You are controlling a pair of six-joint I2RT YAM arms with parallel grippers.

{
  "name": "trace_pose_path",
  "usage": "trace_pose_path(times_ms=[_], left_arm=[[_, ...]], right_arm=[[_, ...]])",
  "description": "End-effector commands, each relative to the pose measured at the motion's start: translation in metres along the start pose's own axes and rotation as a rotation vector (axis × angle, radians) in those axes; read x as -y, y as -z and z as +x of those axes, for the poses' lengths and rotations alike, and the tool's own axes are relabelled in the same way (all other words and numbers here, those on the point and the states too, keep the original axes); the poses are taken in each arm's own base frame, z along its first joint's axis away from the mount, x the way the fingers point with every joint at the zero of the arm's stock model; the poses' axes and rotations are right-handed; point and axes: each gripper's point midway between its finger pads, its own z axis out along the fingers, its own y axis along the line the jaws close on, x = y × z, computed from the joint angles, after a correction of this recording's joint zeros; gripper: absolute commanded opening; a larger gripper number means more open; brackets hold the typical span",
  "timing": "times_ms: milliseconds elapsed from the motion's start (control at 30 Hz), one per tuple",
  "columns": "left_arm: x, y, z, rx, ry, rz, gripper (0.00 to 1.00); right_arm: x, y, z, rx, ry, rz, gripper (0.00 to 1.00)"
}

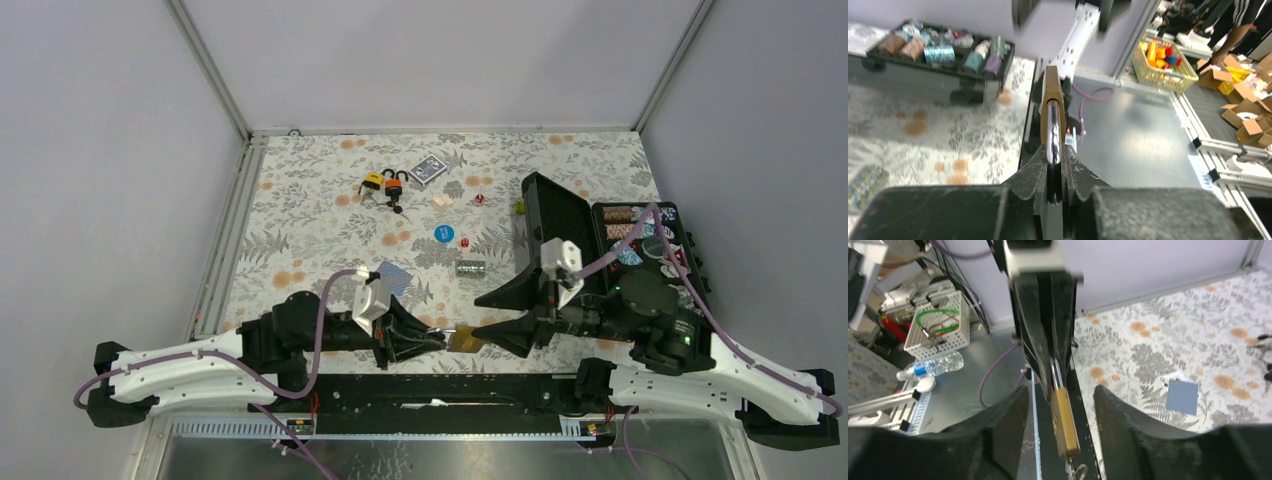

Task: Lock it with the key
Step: Lock the lock.

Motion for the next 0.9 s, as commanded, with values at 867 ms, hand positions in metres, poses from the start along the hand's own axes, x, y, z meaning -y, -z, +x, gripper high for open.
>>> trace_pose_path(times_ms=[867], left_arm=[[0.038,0.048,-0.086,0.343,-0.108,0.107,0.00]], right_arm=[[-0.012,0.005,0.027,0.017,-0.053,-0.090,0.57]])
